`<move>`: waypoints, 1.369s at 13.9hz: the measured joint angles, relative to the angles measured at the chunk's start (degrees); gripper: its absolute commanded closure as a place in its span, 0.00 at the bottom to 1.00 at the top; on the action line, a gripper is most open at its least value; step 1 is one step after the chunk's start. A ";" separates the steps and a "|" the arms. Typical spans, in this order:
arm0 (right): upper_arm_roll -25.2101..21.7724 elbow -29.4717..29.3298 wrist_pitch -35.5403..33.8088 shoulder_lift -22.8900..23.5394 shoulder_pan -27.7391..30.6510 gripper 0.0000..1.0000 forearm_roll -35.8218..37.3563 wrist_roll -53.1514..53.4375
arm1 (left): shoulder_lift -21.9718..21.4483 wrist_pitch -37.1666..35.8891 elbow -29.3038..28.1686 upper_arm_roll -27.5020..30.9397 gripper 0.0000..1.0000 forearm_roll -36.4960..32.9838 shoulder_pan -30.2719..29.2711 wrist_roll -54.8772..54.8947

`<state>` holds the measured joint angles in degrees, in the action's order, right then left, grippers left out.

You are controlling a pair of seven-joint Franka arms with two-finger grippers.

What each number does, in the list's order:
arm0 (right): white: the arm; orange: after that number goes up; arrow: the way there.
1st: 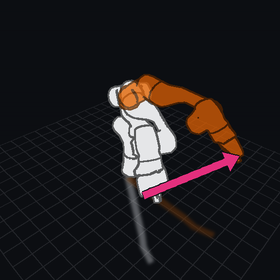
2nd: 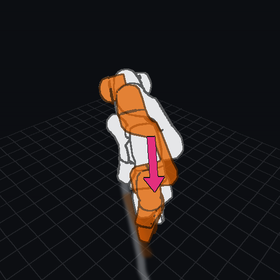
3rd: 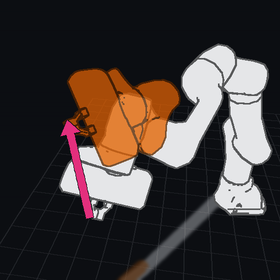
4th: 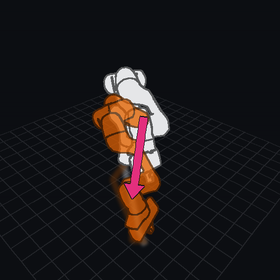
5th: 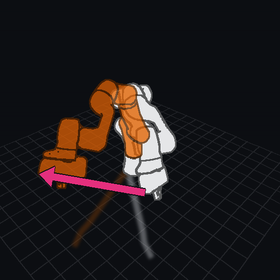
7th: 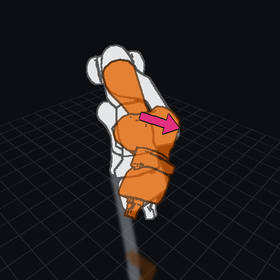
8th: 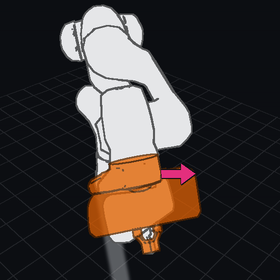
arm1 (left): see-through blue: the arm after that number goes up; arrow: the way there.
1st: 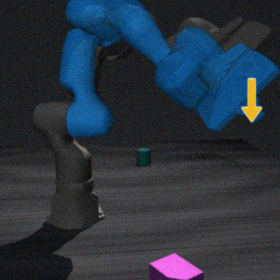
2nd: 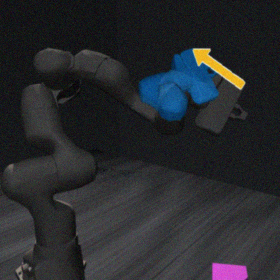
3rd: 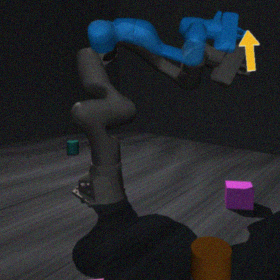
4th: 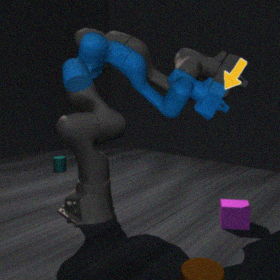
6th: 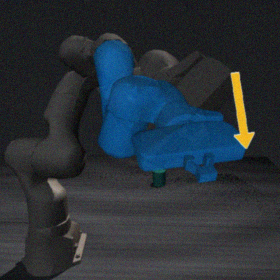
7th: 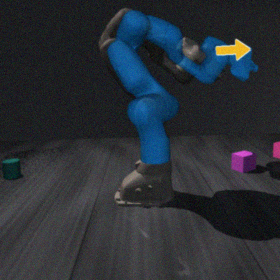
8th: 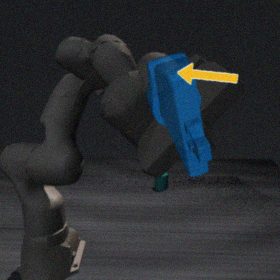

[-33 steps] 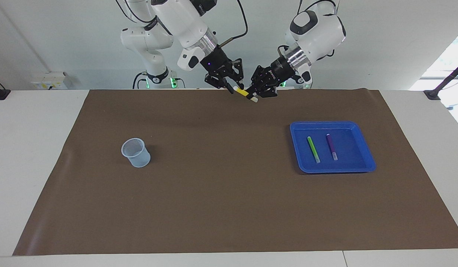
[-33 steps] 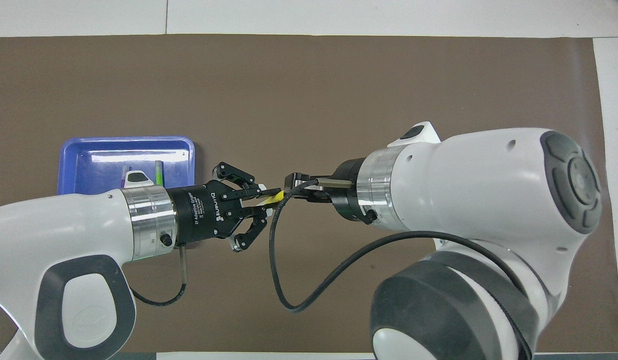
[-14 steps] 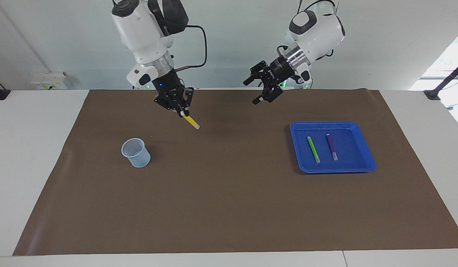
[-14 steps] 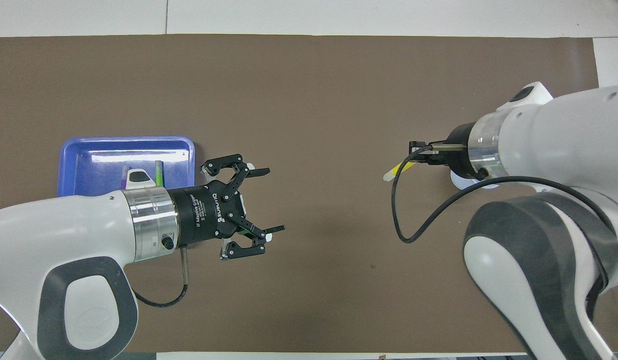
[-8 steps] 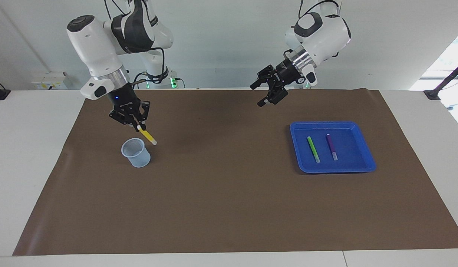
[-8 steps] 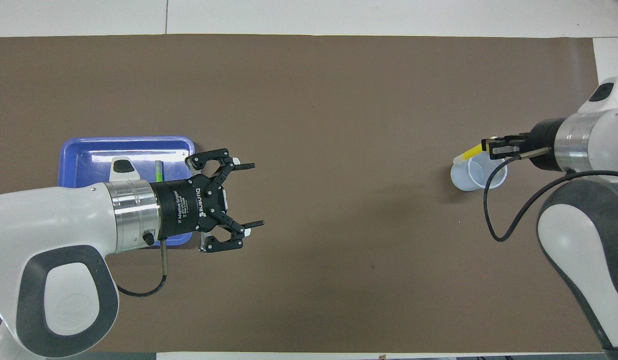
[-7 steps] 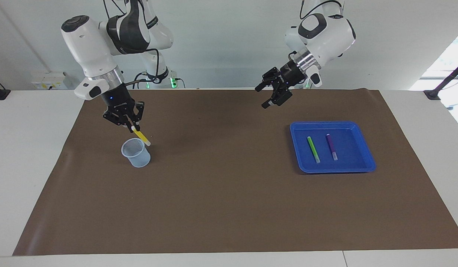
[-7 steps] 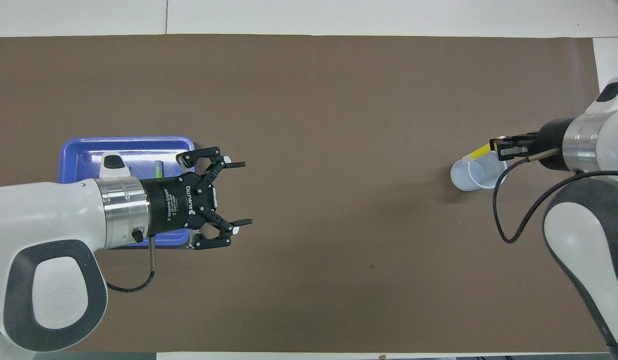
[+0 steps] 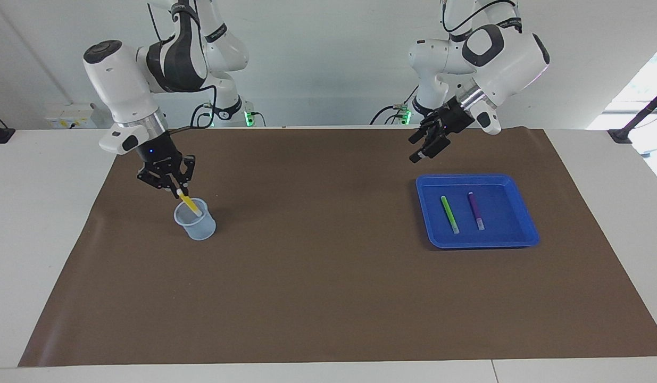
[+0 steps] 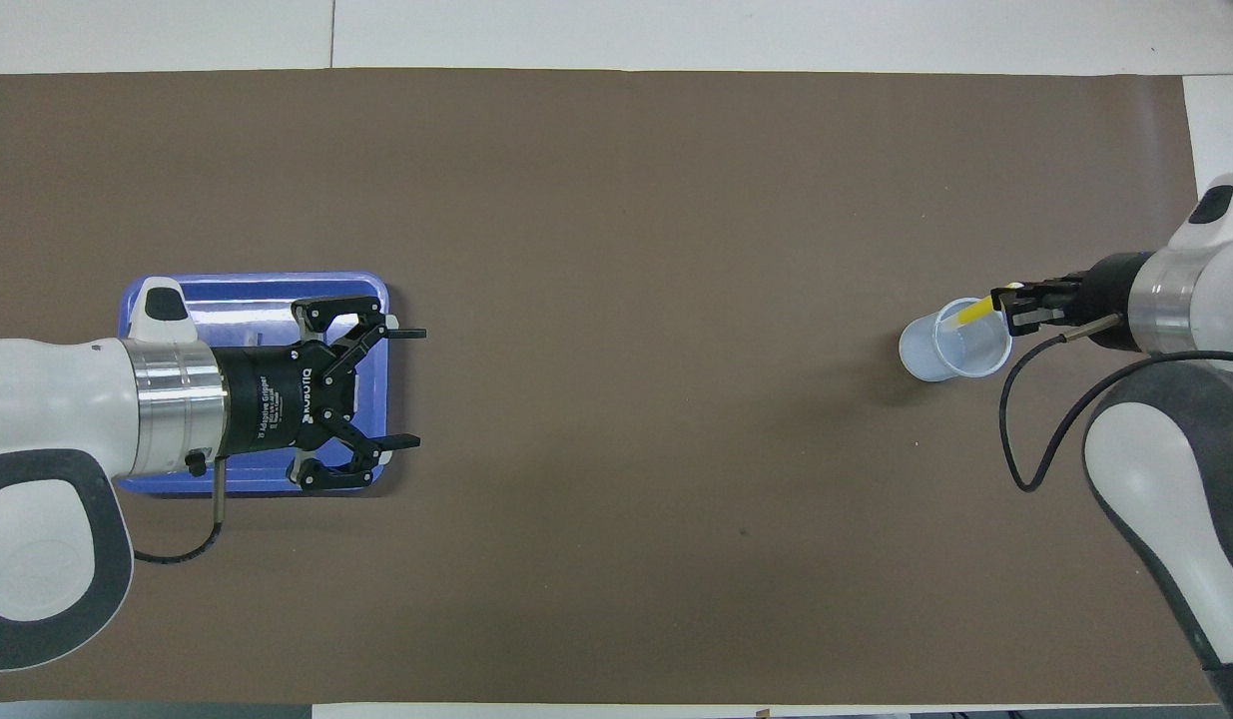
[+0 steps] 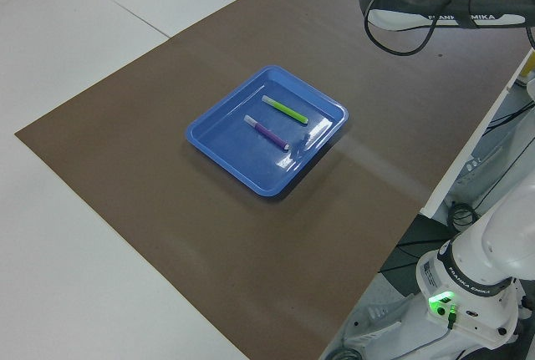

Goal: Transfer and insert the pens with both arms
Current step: 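Insert the yellow pen into the cup while the left gripper reaches the purple pen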

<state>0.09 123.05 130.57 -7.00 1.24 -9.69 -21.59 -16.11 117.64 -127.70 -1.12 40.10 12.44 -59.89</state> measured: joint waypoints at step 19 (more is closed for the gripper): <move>-0.03 9.28 16.99 3.95 0.00 1.00 0.02 -7.24 | 21.79 13.59 1.40 0.02 0.00 -37.76 -13.79 71.50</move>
<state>0.06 132.33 147.56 -3.05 1.24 -9.67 -28.83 5.68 131.23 -126.30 -1.10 2.34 -1.35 11.61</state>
